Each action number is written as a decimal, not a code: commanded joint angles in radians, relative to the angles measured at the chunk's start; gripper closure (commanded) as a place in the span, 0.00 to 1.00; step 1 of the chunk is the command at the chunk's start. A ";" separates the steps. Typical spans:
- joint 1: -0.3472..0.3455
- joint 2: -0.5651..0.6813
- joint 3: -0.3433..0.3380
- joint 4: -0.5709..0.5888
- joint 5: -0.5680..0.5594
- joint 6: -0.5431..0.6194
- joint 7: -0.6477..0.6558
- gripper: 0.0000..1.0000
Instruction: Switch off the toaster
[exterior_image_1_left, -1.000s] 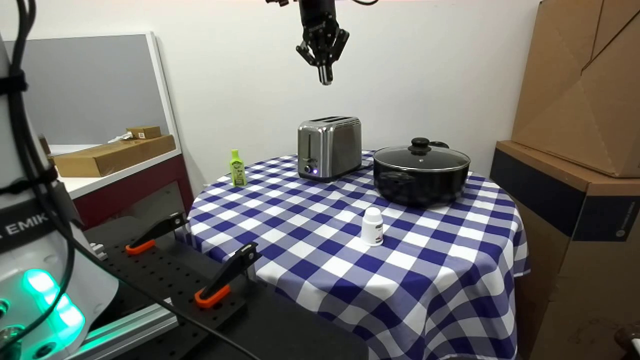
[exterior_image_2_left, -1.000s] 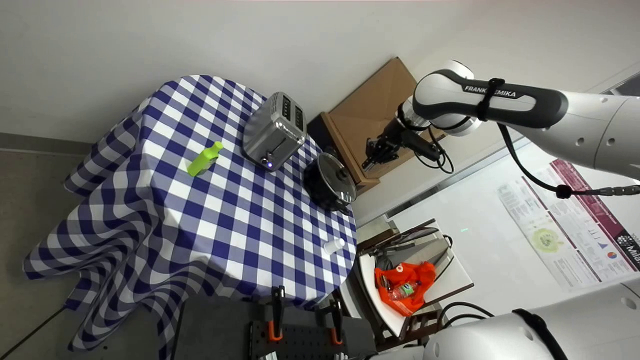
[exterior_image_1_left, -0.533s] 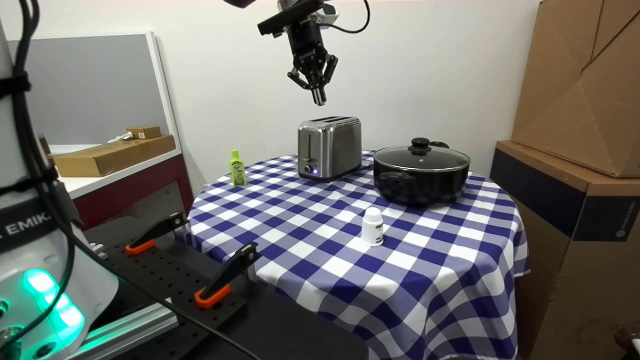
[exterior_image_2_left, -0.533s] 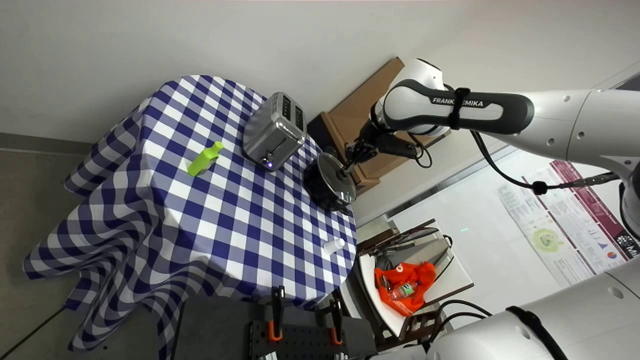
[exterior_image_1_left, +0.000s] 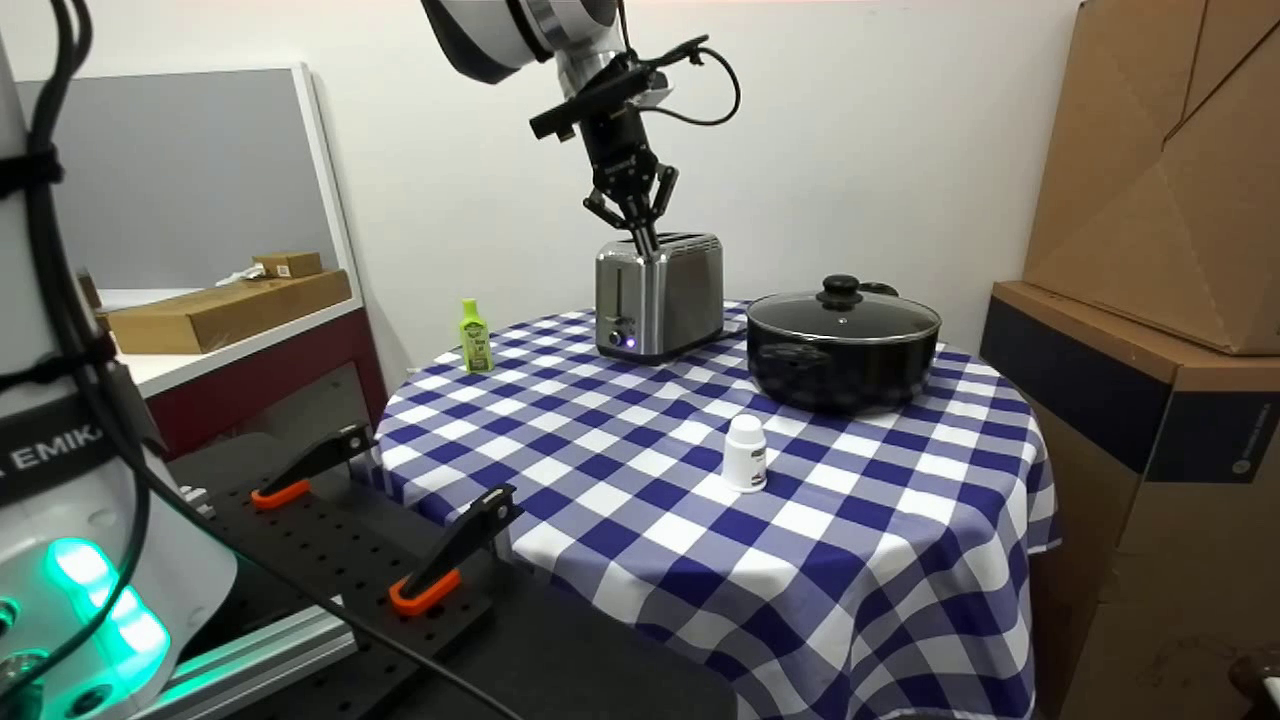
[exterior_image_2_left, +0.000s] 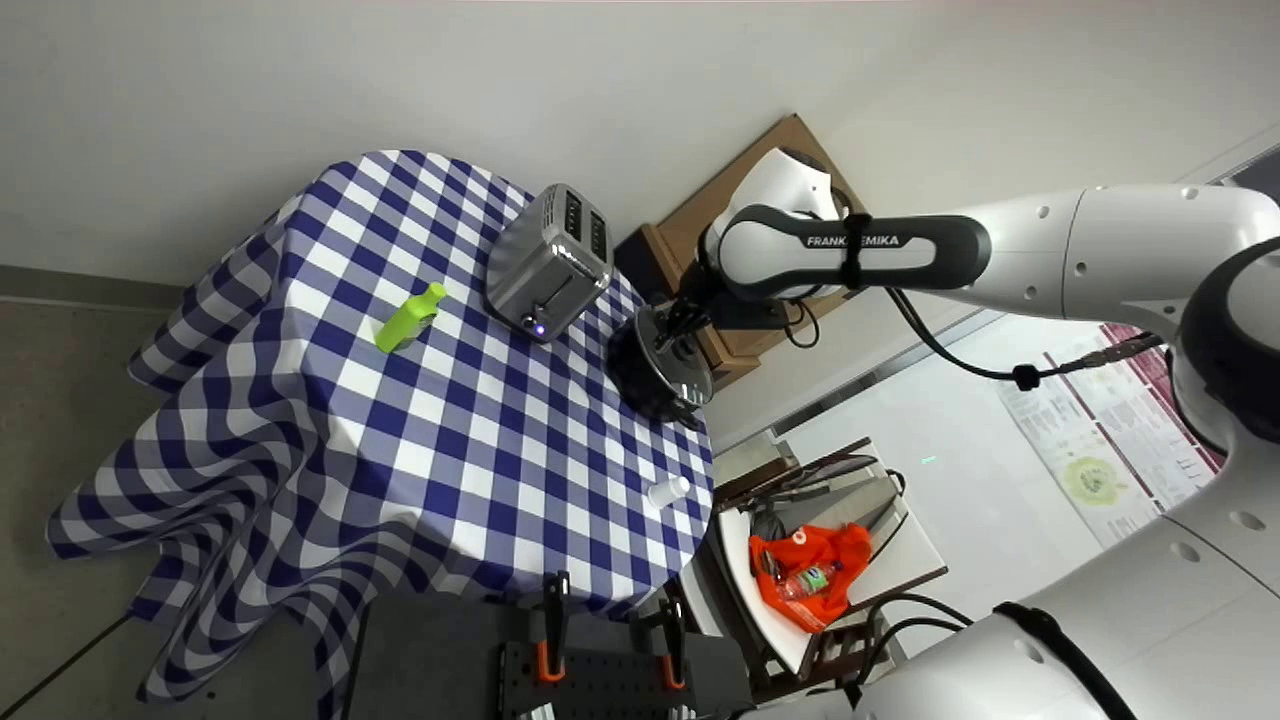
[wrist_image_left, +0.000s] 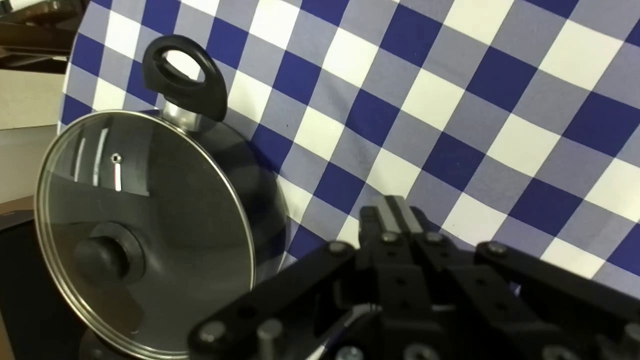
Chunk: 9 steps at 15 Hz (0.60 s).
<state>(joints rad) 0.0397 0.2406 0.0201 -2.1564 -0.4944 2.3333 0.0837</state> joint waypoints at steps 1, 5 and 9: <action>0.034 0.078 -0.030 0.039 -0.058 0.067 0.061 1.00; 0.078 0.145 -0.056 0.077 -0.085 0.104 0.169 1.00; 0.119 0.208 -0.067 0.125 -0.062 0.106 0.246 1.00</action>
<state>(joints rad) 0.1197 0.3897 -0.0236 -2.0871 -0.5542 2.4287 0.2691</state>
